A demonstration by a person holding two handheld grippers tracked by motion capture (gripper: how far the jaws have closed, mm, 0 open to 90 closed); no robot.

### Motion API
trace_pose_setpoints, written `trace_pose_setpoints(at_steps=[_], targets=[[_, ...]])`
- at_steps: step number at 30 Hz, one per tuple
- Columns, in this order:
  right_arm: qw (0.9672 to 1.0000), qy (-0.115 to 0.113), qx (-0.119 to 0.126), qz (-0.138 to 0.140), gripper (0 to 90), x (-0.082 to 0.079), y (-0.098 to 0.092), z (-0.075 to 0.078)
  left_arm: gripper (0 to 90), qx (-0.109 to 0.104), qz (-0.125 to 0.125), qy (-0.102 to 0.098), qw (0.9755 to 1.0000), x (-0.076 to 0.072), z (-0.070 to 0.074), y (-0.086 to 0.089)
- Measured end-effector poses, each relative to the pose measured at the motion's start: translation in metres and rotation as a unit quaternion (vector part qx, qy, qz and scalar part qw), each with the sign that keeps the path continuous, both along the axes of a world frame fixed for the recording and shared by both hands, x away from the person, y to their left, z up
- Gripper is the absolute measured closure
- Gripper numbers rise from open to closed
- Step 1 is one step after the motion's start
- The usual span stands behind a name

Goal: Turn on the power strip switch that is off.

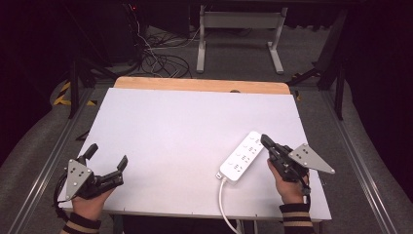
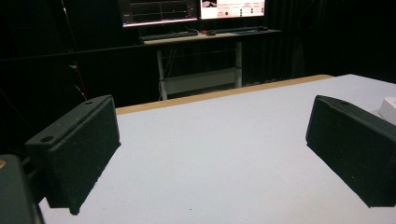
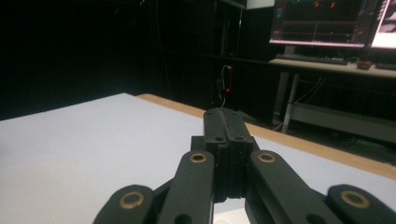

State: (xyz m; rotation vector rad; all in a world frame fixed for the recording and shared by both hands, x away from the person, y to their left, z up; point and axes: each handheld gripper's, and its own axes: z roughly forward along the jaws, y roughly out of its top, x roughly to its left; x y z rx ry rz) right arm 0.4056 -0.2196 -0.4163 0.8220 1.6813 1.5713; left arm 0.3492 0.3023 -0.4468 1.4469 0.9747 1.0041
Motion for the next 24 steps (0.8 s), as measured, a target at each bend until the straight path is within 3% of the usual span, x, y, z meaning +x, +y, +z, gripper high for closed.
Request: trace_pose_setpoints(at_steps=[5, 14, 17, 19, 24], targets=[[0.9998, -0.005, 0.013, -0.012, 90.0, -0.001, -0.012, -0.001, 3.4, 0.000, -0.001, -0.001, 1.0000, 0.000, 0.000, 0.000], [0.9996, -0.014, 0.014, -0.022, 90.0, -0.001, -0.017, -0.003, 3.3, 0.002, -0.002, -0.001, 1.0000, 0.000, 0.000, 0.000], [0.9995, -0.014, 0.014, -0.025, 79.4, -0.001, -0.017, -0.004, 3.3, 0.001, -0.001, -0.001, 1.0000, 0.000, 0.000, 0.000], [0.9990, -0.015, 0.014, -0.039, 57.1, 0.000, -0.017, -0.005, 3.2, 0.002, -0.002, -0.001, 1.0000, 0.000, 0.000, 0.000], [0.9992, -0.004, 0.006, -0.040, 49.8, 0.002, -0.018, -0.006, 3.1, 0.000, -0.002, -0.001, 1.0000, 0.000, 0.000, -0.001]])
